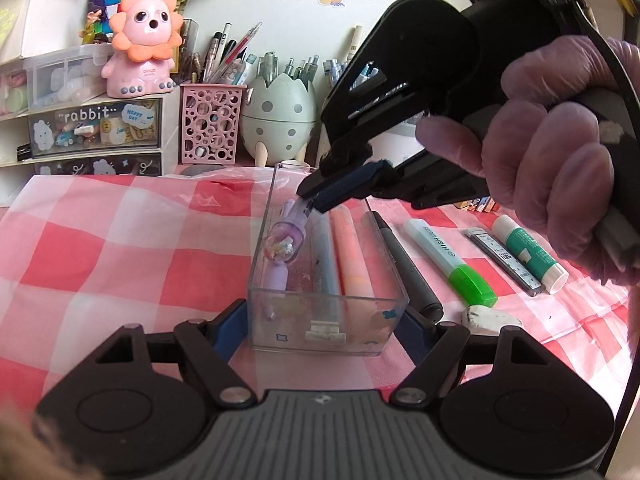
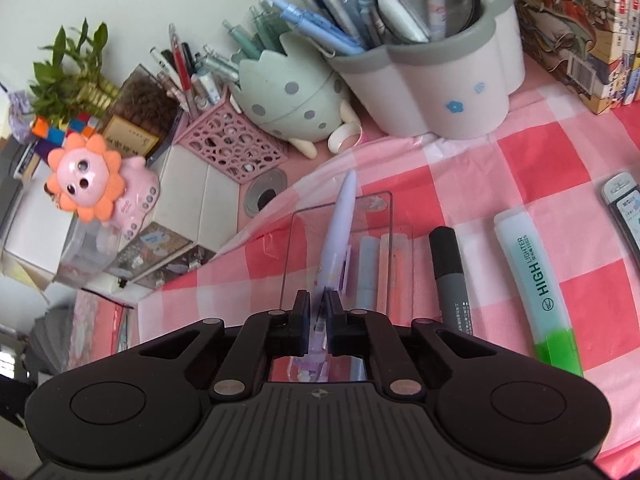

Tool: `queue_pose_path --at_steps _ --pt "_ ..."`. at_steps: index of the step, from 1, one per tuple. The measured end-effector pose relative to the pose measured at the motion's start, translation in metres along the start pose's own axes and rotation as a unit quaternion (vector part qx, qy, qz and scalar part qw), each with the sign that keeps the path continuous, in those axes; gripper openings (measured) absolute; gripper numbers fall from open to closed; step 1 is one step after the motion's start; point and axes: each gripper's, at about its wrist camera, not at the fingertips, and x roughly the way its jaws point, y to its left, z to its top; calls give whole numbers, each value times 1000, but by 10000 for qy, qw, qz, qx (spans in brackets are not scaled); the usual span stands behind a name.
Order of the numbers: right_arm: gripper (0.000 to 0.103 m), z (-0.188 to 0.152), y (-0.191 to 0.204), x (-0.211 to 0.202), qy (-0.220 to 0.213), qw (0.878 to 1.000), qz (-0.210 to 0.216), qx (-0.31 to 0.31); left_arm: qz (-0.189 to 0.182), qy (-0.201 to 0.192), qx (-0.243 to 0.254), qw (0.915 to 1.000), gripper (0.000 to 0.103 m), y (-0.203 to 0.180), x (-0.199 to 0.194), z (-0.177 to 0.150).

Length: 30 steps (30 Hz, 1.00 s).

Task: Organize stationery
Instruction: 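Carry the white-and-lavender pen into the clear box and release it, then withdraw the right tool back toward the black marker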

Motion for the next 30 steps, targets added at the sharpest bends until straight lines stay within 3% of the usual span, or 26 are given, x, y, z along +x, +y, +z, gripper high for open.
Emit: queue_pose_path --at_steps 2,3,7,8,11,25,28,30 --pt "6 -2 1 0 42 9999 23 -94 -1 0 -1 10000 51 0 0 0" --pt "13 -2 1 0 63 9999 29 -77 -2 0 -1 10000 51 0 0 0" --pt "26 -1 2 3 5 9999 -37 -104 -1 0 -1 10000 51 0 0 0" --pt "26 -2 4 5 -17 9998 -102 -187 -2 0 -1 10000 51 0 0 0" --pt "11 -5 9 9 -46 9984 -298 -488 -3 0 -1 10000 51 0 0 0" --pt "14 -14 13 6 324 9963 -368 -711 -3 0 -1 10000 51 -1 0 0" --pt "23 -13 14 2 220 9964 -363 -729 -6 1 -2 10000 51 -1 1 0" --pt "39 -12 13 -4 125 9968 -313 -718 -9 -1 -6 10000 51 -2 1 0"
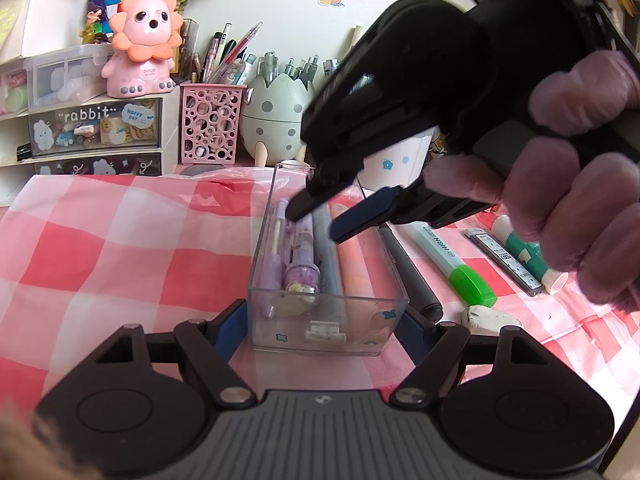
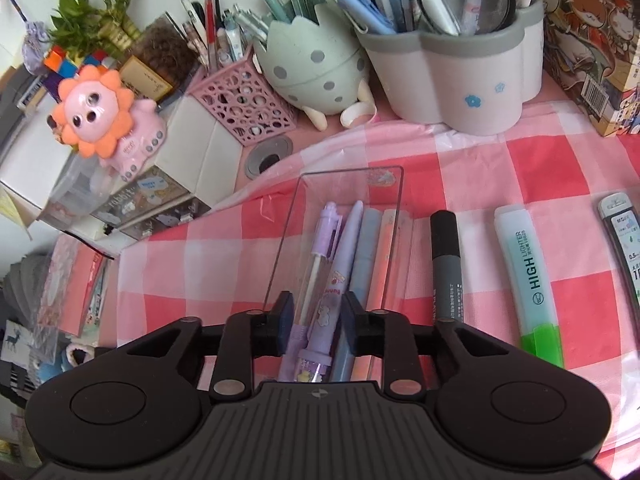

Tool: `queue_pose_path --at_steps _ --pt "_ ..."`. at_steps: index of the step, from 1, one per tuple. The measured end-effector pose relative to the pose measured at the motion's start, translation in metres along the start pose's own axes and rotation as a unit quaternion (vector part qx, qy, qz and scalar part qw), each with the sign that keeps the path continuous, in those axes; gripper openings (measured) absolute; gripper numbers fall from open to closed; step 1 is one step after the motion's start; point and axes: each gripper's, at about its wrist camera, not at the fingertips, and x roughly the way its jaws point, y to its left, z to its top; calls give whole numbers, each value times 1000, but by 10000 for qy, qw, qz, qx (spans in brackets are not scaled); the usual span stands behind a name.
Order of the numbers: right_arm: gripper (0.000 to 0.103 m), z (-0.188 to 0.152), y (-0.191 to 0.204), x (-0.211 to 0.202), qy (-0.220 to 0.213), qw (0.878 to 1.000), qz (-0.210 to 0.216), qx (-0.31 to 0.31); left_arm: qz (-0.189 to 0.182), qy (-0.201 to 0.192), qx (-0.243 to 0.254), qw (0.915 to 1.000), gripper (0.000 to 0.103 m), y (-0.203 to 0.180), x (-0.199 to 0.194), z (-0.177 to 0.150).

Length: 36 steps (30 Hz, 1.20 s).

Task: Organize stationery
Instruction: 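Withdraw the right tool back toward the black marker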

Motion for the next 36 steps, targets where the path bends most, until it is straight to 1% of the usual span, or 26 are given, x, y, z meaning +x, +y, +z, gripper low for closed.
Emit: queue_pose_path --at_steps 1,5,9,10,11,12,17,24,29,32,36 --pt "41 0 -1 -3 -60 10000 -12 -7 -1 0 1 10000 51 0 0 0" --pt "40 -1 -5 -12 -177 9998 82 -11 -1 -1 -1 10000 51 -2 0 0" --pt "43 -3 -10 -22 -296 9994 201 -29 -2 -1 -3 10000 51 -1 0 0" --pt "45 -4 -12 -26 -341 9992 209 -47 -3 -1 -4 10000 51 -2 0 0" --pt "50 -6 -13 -29 -395 9990 195 -70 -3 -1 -4 10000 51 -2 0 0" --pt "53 -7 -14 -33 -464 9987 162 -111 -2 -1 -2 10000 51 -2 0 0" --pt "55 -11 -24 -48 -693 9974 39 -187 -4 -1 -4 10000 51 -1 0 0" --pt "64 -20 -42 -58 -1021 9939 -263 -337 -6 -1 -5 10000 51 -2 0 0" --pt "67 -28 -55 -61 -1159 9914 -387 -477 -6 -1 -4 10000 51 -1 0 0" --pt "69 -35 -58 -61 -1248 9888 -463 -679 -6 -1 -4 10000 51 -1 0 0" --pt "73 -46 -59 -59 -1403 9824 -650 -1050 -6 0 -4 10000 51 -2 0 0"
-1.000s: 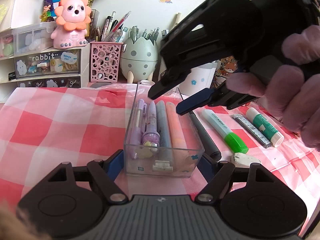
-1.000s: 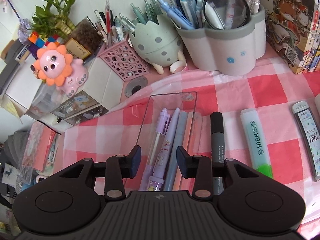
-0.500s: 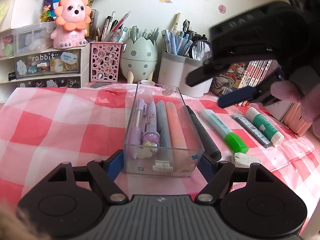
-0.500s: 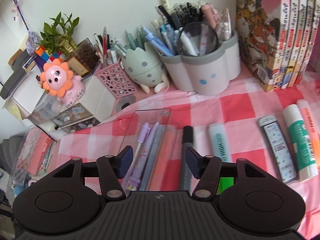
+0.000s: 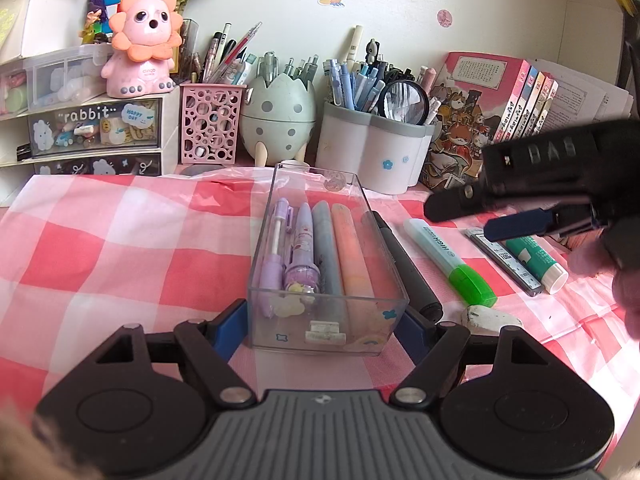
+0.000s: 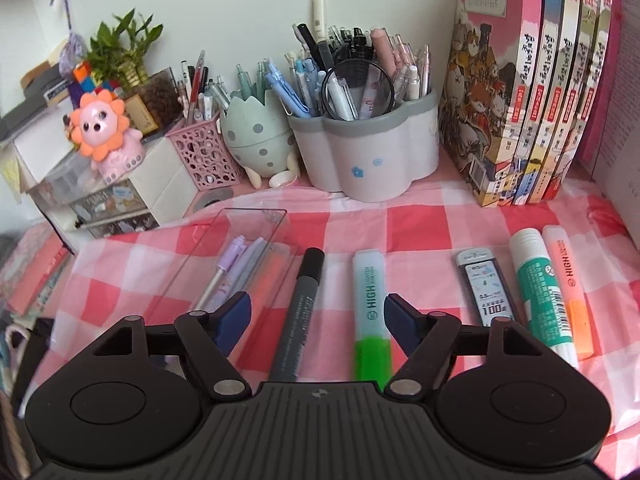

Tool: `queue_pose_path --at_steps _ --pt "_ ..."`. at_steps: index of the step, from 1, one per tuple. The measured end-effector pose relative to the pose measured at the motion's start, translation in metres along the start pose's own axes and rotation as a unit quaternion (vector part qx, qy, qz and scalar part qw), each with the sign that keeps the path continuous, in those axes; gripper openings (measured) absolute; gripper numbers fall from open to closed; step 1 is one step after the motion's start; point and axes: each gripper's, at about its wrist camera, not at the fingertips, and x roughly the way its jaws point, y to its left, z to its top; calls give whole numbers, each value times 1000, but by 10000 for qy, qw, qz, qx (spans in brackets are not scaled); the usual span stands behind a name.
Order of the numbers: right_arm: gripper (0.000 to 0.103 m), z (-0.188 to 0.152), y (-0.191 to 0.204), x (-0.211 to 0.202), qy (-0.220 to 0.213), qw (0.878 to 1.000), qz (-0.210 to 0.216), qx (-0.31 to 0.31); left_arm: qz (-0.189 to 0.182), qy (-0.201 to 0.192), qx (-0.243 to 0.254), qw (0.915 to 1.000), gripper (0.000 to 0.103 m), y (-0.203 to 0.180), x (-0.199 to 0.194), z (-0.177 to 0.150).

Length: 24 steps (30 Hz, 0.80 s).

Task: Organize stationery
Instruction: 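Withdraw the right tool back toward the black marker, then grasp the black marker with the right tool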

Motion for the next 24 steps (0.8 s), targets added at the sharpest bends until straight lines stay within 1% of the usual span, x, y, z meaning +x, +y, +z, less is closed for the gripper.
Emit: queue_pose_path --at_steps 6,10,12,16,18,19,21,22,24 --pt "73 -13 -4 6 -70 9996 -127 -262 -1 0 -1 10000 51 0 0 0" --pt "72 -22 0 8 -234 9979 -62 -600 -1 0 0 10000 51 0 0 0" --pt "63 -26 5 10 -232 9963 -28 -828 -1 0 0 10000 51 1 0 0" --pt "55 -32 16 14 -222 9915 123 -1273 -2 0 -1 10000 51 0 0 0" --pt "49 -34 20 17 -180 9892 219 -1437 -2 0 -1 10000 51 0 0 0" --pt "47 -34 21 18 -143 9883 251 -1499 -2 0 -1 10000 51 1 0 0" --pt "36 -36 23 21 -75 9879 300 -1520 12 10 28 10000 51 -1 0 0" --pt "34 -35 22 21 -35 9882 335 -1497 1 10 27 10000 51 2 0 0" --pt "25 -35 20 19 2 9877 379 -1519 -14 9 21 10000 51 3 0 0"
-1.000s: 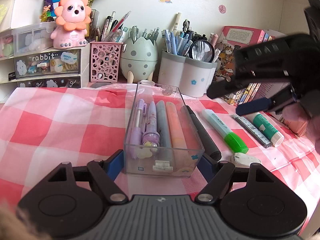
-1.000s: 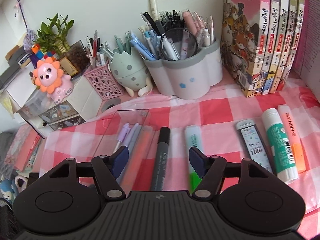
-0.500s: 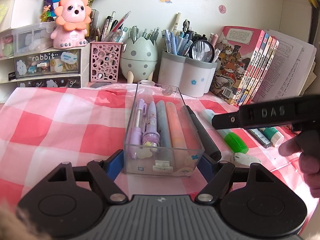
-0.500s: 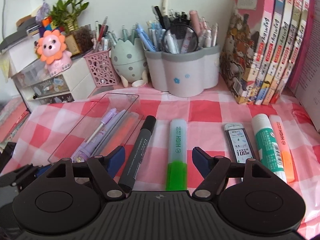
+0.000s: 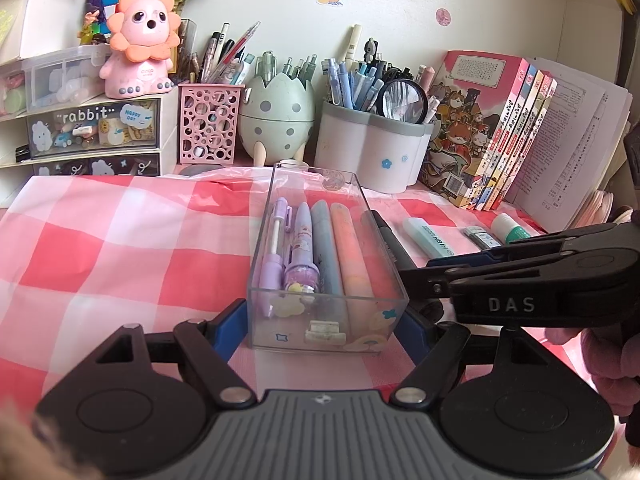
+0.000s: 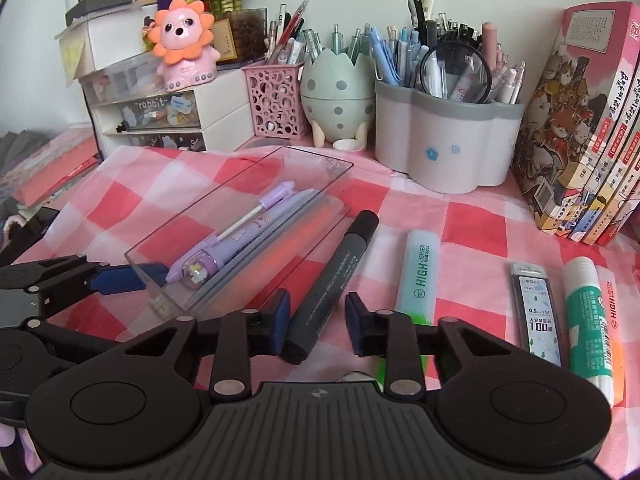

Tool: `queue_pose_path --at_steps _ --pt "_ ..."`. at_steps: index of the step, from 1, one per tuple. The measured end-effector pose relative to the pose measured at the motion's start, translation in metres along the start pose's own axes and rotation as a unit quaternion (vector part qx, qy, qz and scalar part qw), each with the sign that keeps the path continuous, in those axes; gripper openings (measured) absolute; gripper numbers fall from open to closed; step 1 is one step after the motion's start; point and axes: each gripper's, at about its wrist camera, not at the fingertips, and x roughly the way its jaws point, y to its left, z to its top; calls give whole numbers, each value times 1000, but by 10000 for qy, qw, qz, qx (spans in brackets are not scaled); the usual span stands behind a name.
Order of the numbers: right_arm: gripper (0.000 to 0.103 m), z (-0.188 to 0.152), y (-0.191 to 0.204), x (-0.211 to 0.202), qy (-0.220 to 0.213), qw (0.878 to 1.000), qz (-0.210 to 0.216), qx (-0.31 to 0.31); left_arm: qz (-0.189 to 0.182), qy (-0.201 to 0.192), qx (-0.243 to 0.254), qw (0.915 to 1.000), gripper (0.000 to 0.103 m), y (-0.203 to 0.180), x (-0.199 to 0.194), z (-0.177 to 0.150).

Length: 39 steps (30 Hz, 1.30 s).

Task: Organize stationery
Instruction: 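Grasp the black marker with the right tool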

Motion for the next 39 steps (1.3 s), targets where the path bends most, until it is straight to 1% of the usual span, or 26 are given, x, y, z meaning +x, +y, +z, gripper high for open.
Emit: queue_pose_path --at_steps 3,8,12,15,16,18,26,27,33,36,39 --pt "19 -1 -2 -4 168 9998 -56 -116 -16 -5 -17 10000 51 1 0 0" --pt "18 -5 -9 -12 414 9991 63 25 -18 -5 -18 10000 51 1 0 0" --pt "18 -3 -15 -16 759 9969 152 165 -18 -4 -17 10000 51 1 0 0" --pt "23 2 -19 -18 689 9971 176 287 -19 -4 -17 10000 51 1 0 0" --pt "23 5 -19 -18 668 9972 173 299 -19 -4 -17 10000 51 1 0 0" --pt "27 10 -18 -16 666 9973 126 267 -19 -4 -17 10000 51 1 0 0" --pt "27 27 -13 13 887 9958 56 231 -20 -4 -17 10000 51 2 0 0" --pt "26 28 -12 16 931 9954 27 225 -20 -4 -17 10000 51 2 0 0" --pt "16 32 -9 24 1119 9935 -93 205 -21 -4 -18 10000 51 2 0 0" --pt "16 34 -11 25 1156 9927 -95 334 -24 -5 -20 10000 51 1 0 0" --pt "16 34 -17 23 1167 9911 -32 637 -25 -5 -21 10000 51 2 0 0"
